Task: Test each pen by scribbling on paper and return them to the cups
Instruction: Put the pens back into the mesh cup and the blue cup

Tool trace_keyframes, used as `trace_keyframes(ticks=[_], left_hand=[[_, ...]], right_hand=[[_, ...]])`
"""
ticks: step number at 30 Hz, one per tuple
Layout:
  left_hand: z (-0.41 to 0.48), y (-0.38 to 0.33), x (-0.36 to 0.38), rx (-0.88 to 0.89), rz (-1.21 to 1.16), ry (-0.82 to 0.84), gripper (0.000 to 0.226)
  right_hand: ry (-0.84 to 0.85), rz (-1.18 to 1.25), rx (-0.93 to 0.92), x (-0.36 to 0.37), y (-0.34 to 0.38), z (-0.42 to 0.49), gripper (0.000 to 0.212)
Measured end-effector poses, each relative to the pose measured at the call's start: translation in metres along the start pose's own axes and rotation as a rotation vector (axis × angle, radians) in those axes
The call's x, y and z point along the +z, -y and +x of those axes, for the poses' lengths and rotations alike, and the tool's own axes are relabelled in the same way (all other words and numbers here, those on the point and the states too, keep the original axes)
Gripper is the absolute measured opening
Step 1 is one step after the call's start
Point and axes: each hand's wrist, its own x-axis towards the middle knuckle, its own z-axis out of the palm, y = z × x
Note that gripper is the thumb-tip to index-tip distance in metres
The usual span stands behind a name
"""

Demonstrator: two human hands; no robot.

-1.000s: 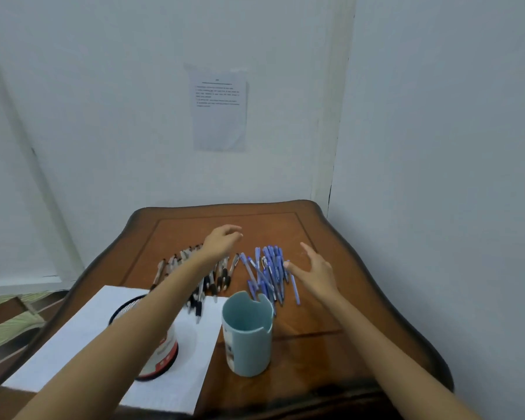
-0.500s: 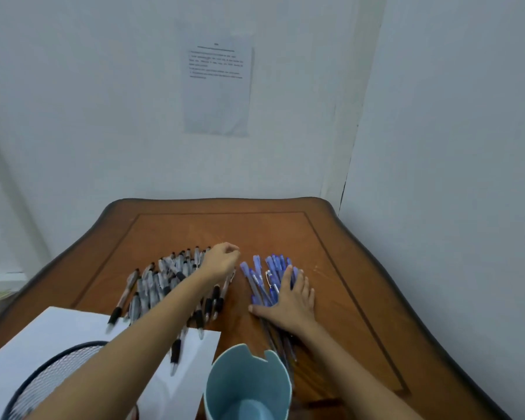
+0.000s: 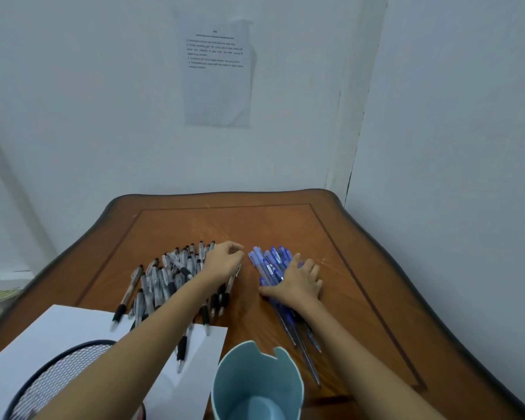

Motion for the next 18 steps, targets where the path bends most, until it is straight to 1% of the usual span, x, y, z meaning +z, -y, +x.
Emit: trace_keyframes(ticks=[4, 7, 8, 10, 12, 18], left_hand=[[-0.003, -0.004, 0.000, 0.017, -0.013, 0.020, 0.029], [-0.005, -0.005, 0.000, 0.035, -0.002, 0.025, 0.029], [-0.005, -0.004, -0.001, 0.039, 0.003, 0.024, 0.029], [-0.006, -0.005, -0.001, 0.043, 0.011, 0.022, 0.029], [-0.008, -0.005, -0.002, 0.051, -0.003, 0.024, 0.029], [-0.007, -0.003, -0.005, 0.016, -0.071, 0.035, 0.027]], right_hand=[[-0.075, -0.019, -0.022, 0.006, 0.005, -0.006, 0.107], [-0.049, -0.003, 0.010, 0.005, 0.007, -0.002, 0.105], [-0.053, 0.020, 0.023, 0.005, 0.008, -0.001, 0.100], [-0.115, 0.045, 0.026, 0.008, 0.008, 0.000, 0.083], [-0.161, 0.026, 0.017, 0.011, 0.009, 0.000, 0.071], [-0.144, -0.001, -0.005, 0.001, 0.006, 0.012, 0.048]])
